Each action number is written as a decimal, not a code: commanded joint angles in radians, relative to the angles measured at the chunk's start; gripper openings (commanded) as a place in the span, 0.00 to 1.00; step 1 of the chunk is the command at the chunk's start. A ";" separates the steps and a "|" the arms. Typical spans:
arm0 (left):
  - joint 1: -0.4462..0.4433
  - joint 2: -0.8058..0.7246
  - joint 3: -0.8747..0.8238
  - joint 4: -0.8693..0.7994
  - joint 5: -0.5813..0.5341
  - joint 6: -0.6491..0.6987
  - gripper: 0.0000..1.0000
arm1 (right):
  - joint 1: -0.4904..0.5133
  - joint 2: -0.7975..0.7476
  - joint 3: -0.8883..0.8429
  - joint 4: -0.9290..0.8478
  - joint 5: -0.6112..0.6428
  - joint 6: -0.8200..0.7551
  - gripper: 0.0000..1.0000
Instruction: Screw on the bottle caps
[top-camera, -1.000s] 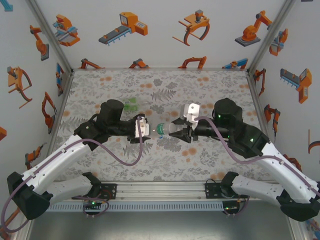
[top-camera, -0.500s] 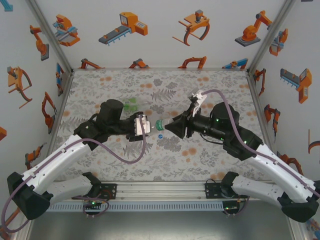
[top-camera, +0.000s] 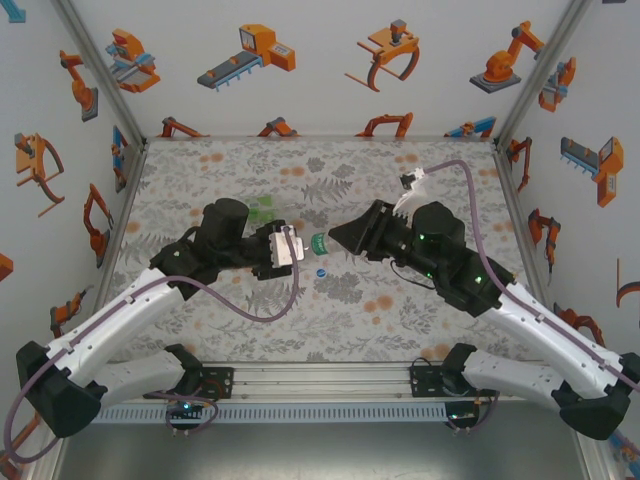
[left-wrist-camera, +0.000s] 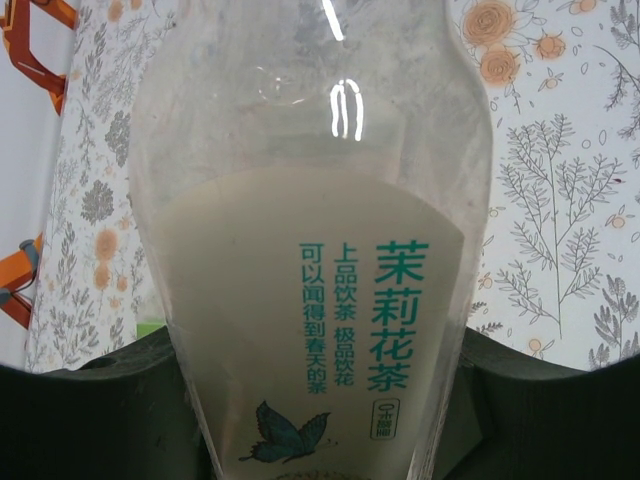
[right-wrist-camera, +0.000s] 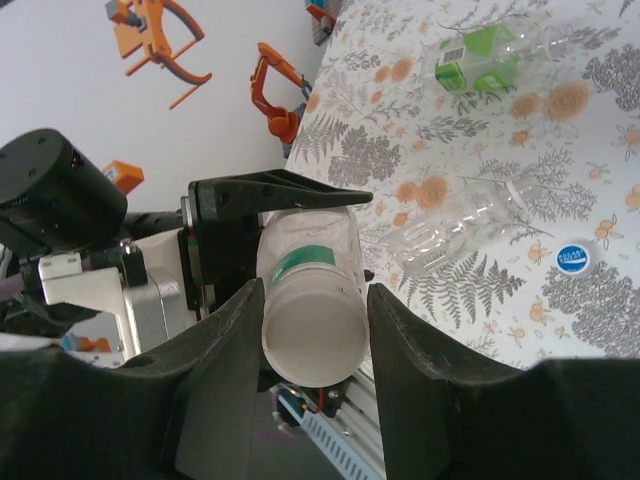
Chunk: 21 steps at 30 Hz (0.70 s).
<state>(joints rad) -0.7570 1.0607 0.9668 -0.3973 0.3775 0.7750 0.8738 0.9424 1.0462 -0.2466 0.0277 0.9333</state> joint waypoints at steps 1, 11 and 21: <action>-0.012 -0.007 0.025 0.045 0.034 0.008 0.00 | -0.003 0.008 0.001 -0.048 0.069 0.080 0.00; -0.014 -0.002 0.024 0.044 0.035 0.010 0.00 | -0.003 0.043 0.042 -0.072 0.002 0.037 0.50; -0.015 0.001 0.027 0.045 0.015 0.006 0.00 | -0.003 0.103 0.051 -0.025 -0.083 0.034 0.60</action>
<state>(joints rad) -0.7662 1.0645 0.9668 -0.3889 0.3775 0.7761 0.8738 1.0340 1.0748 -0.2779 -0.0143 0.9726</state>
